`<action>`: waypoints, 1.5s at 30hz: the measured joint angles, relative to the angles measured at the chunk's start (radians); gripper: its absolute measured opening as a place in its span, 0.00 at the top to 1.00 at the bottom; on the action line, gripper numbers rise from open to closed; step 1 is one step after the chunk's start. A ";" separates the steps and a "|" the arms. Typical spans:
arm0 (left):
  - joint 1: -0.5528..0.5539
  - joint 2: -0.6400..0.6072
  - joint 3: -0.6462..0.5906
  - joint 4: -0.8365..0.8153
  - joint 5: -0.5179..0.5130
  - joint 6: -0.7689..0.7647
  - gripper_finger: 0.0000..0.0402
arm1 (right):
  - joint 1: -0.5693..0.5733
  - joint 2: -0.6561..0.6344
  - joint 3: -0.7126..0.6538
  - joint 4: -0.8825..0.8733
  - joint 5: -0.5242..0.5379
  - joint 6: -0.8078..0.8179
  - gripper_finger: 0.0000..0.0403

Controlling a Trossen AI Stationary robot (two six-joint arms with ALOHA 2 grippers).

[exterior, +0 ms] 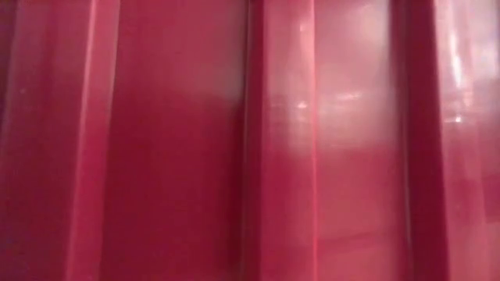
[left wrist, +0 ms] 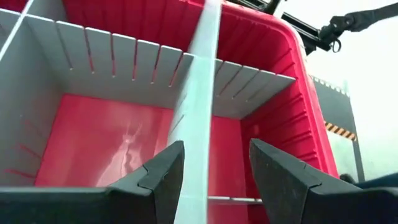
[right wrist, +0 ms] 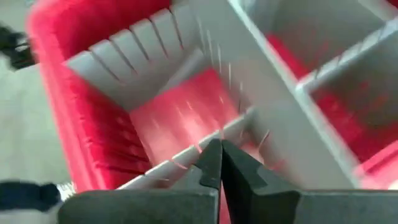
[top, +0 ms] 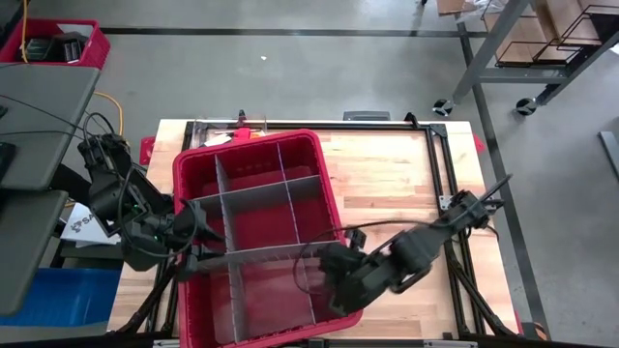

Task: Sort blocks
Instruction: Assemble the bin divider into the red bin

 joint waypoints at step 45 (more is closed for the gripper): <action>-0.003 0.077 0.119 -0.346 0.505 0.051 0.55 | -0.176 -0.063 0.004 -0.167 -0.212 -0.393 0.44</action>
